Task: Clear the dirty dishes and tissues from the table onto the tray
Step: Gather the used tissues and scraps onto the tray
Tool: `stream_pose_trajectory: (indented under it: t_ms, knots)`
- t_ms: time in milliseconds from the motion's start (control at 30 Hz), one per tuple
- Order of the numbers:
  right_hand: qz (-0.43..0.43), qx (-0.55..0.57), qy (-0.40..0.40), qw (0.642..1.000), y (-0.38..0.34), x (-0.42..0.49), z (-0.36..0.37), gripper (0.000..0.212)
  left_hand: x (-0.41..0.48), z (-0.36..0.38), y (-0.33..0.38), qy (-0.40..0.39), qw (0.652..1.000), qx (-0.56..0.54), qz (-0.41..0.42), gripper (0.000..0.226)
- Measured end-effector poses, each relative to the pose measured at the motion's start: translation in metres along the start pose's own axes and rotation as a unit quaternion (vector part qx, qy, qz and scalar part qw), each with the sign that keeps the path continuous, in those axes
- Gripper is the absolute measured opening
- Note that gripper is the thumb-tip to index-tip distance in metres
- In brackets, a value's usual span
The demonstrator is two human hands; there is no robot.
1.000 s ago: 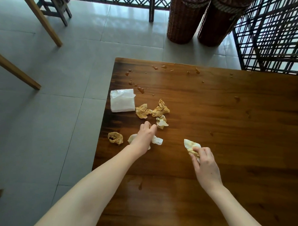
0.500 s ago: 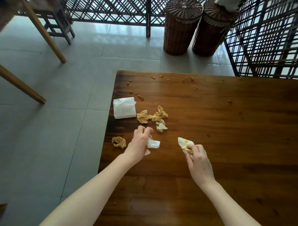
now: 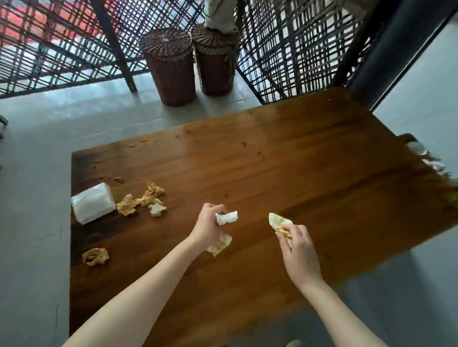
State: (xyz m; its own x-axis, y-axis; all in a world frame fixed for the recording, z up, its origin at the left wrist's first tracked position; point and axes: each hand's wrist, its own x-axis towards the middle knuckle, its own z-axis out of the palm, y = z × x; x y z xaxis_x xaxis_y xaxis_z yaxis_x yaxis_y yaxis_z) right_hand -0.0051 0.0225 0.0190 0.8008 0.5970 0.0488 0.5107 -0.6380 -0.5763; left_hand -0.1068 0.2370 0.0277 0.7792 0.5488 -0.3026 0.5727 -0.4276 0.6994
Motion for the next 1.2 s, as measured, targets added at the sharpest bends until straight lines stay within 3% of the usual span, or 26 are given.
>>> stream_pose_trajectory:
  t_ms: [167,333,733,933,1200]
  knots:
    - [0.024,0.016,0.042,0.999,0.086,-0.011,-0.060,0.020,0.016,0.064,0.081,-0.008,0.999,-0.031,-0.013,0.008]
    - [0.071,0.035,0.089,0.993,0.183,-0.018,-0.125,0.016,0.036,0.129,0.155,-0.005,0.982,-0.147,-0.121,0.032]
    - [0.107,0.056,0.126,0.985,0.319,-0.013,-0.213,0.015,0.088,0.212,0.259,0.069,0.915,-0.338,-0.208,0.092]
    - [0.115,0.049,0.134,0.983,0.371,0.012,-0.236,0.014,0.127,0.235,0.303,0.106,0.904,-0.349,-0.224,0.034]
    - [0.149,0.066,0.142,0.976,0.444,0.081,-0.298,0.016,0.200,0.315,0.400,0.072,0.947,-0.291,-0.113,0.019]
